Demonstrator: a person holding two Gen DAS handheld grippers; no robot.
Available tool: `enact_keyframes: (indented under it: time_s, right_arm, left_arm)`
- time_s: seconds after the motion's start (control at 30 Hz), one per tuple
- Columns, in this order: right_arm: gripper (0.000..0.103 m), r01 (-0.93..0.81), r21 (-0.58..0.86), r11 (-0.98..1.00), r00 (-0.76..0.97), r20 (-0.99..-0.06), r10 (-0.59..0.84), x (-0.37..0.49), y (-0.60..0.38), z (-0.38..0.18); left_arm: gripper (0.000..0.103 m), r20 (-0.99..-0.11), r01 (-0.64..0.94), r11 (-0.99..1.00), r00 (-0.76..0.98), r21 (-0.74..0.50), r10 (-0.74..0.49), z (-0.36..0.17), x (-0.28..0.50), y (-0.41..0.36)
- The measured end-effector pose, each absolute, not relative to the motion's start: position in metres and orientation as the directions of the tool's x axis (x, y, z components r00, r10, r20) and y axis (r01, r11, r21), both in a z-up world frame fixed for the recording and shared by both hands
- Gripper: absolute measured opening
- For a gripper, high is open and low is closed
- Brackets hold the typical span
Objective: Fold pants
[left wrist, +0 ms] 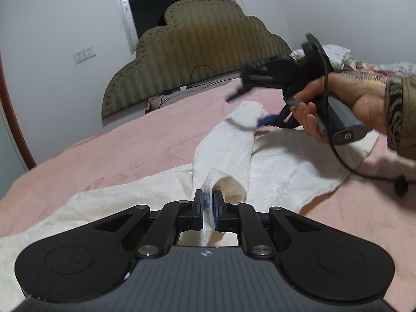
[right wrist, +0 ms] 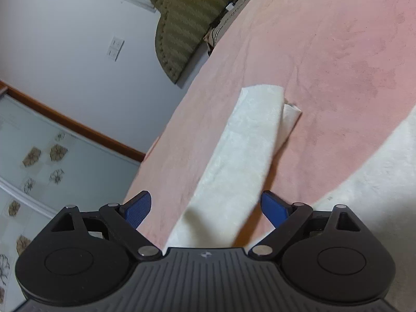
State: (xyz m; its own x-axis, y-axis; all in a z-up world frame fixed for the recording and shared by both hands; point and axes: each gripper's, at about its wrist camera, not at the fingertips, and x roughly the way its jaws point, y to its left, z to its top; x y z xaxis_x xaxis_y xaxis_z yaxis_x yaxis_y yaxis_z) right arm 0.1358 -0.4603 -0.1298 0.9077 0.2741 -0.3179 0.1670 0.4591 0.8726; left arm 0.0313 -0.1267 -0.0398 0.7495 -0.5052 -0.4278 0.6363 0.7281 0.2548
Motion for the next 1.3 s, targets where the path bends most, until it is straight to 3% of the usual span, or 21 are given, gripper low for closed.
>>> enact_keyframes:
  time_s: [0.03,0.07,0.1,0.3,0.43,0.5,0.53,0.57,0.7,0.8,0.87,0.93,1.0,1.13,1.23,1.3]
  right_arm:
    - [0.040,0.167,0.885,0.434,0.915,-0.304,0.267,0.135,-0.462,-0.133]
    - [0.022,0.151,0.899,0.412,0.924,-0.277,0.265,0.132,-0.463,-0.135]
    - [0.019,0.120,0.913,0.390,0.934,-0.237,0.268,0.132,-0.465,-0.139]
    - [0.022,0.188,0.898,0.397,0.900,-0.319,0.296,0.153,-0.464,-0.144]
    - [0.048,0.207,0.923,0.324,0.915,-0.300,0.269,0.170,-0.469,-0.149]
    - [0.048,0.205,0.917,0.343,0.920,-0.300,0.253,0.177,-0.469,-0.145]
    - [0.030,0.212,0.900,0.380,0.918,-0.317,0.238,0.179,-0.468,-0.142]
    - [0.003,0.224,0.879,0.420,0.914,-0.340,0.223,0.181,-0.466,-0.138]
    - [0.003,0.197,0.860,0.470,0.927,-0.320,0.196,0.186,-0.473,-0.104]
    - [0.003,0.010,0.864,0.504,0.986,-0.094,0.141,0.165,-0.477,-0.039]
    - [0.003,-0.099,0.800,0.592,0.995,0.059,0.086,0.126,-0.479,0.004]
    - [0.003,-0.111,0.759,0.642,0.993,0.111,0.040,0.079,-0.481,0.025]
    - [0.003,-0.030,0.738,0.674,0.998,0.065,-0.026,0.033,-0.484,0.020]
    - [0.003,0.246,0.721,0.648,0.969,-0.166,-0.183,-0.044,-0.497,-0.033]
    - [0.004,0.377,0.756,0.535,0.926,-0.326,-0.192,-0.073,-0.509,-0.081]
    - [0.004,0.415,0.760,0.500,0.909,-0.372,-0.189,-0.073,-0.503,-0.099]
  left_arm:
    - [0.013,-0.431,0.638,0.734,0.745,0.235,-0.510,-0.038,0.033,-0.124]
    - [0.013,-0.436,0.639,0.738,0.739,0.215,-0.513,-0.037,0.034,-0.122]
    - [0.013,-0.443,0.643,0.739,0.733,0.201,-0.517,-0.036,0.036,-0.121]
    - [0.013,-0.455,0.642,0.740,0.730,0.201,-0.510,-0.038,0.035,-0.121]
    - [0.013,-0.461,0.639,0.739,0.732,0.213,-0.501,-0.039,0.037,-0.124]
    - [0.013,-0.462,0.636,0.743,0.734,0.208,-0.498,-0.038,0.038,-0.124]
    - [0.012,-0.460,0.633,0.747,0.736,0.205,-0.497,-0.037,0.038,-0.123]
    - [0.012,-0.456,0.626,0.752,0.742,0.207,-0.492,-0.035,0.040,-0.123]
    - [0.006,-0.387,0.534,0.800,0.822,0.272,-0.417,-0.016,0.063,-0.132]
    - [0.007,-0.212,0.358,0.906,0.926,0.226,-0.313,0.023,0.076,-0.120]
    - [0.008,-0.126,0.371,0.915,0.927,0.161,-0.354,0.040,0.067,-0.109]
    - [0.007,-0.122,0.434,0.868,0.901,0.240,-0.417,0.035,0.048,-0.117]
    - [0.007,-0.189,0.518,0.777,0.855,0.358,-0.482,0.009,0.027,-0.135]
    - [0.008,-0.440,0.726,0.616,0.682,0.307,-0.584,-0.047,0.007,-0.155]
    - [0.008,-0.461,0.725,0.583,0.686,0.367,-0.563,-0.063,-0.004,-0.162]
    - [0.008,-0.449,0.724,0.592,0.687,0.355,-0.571,-0.057,-0.005,-0.158]
